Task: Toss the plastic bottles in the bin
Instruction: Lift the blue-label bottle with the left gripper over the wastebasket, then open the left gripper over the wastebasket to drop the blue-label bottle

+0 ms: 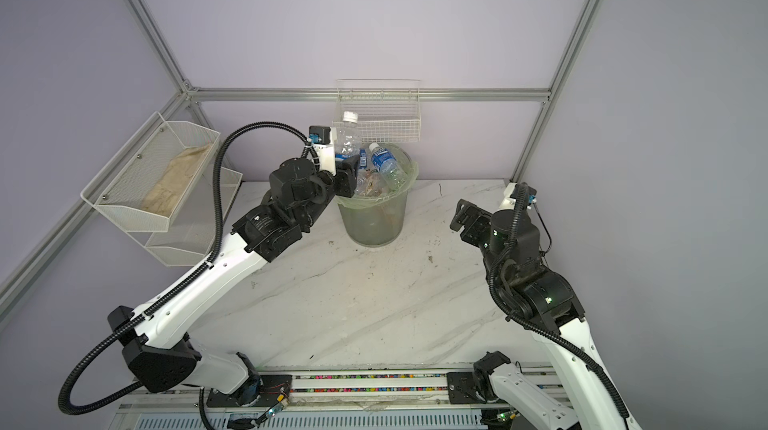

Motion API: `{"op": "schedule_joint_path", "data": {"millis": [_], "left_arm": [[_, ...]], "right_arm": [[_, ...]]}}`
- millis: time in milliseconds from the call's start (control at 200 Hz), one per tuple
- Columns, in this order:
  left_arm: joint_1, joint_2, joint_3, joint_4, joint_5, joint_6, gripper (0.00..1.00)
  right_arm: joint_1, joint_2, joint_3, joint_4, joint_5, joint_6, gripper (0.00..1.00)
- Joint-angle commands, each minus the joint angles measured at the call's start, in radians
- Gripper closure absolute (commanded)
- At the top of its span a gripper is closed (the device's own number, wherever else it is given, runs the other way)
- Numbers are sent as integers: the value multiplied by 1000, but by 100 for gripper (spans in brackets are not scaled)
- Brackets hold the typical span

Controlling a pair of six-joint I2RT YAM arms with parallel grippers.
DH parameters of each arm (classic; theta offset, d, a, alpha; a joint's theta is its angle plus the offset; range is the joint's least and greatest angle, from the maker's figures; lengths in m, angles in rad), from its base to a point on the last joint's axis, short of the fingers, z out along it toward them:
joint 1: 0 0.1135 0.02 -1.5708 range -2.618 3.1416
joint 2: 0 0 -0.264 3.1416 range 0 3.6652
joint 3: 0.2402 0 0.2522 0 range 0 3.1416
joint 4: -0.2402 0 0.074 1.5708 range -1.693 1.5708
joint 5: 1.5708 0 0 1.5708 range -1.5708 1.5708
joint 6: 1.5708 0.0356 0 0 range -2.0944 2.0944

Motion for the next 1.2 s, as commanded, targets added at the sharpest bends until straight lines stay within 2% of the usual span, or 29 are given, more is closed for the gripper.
{"op": "schedule_joint_path", "data": {"millis": [0,435,745,770,795,840,850,860,1015,1190], "left_arm": [[22,47,165,-24,45,5,79],[96,276,530,-131,120,18,79],[130,338,523,-133,172,-16,77],[134,343,521,-139,179,-24,74],[139,348,520,-148,183,-31,66],[143,355,536,-175,200,-34,15],[142,357,540,-180,206,-33,5],[143,358,547,-184,209,-34,1],[143,313,603,-188,232,-34,0],[141,224,566,-153,239,-34,0]], "right_arm": [[1,-8,-2,-11,-4,11,3],[1,-23,1,-20,-3,12,3],[1,-18,0,-18,-10,11,3],[1,-17,-1,-20,-11,11,3],[1,-18,0,-19,-12,11,3],[1,-20,3,-21,-11,8,3],[1,-20,3,-21,-11,7,3],[1,-20,4,-22,-11,6,3],[1,-19,1,-23,-4,-6,3],[2,5,-5,-8,-13,-9,3]]}}
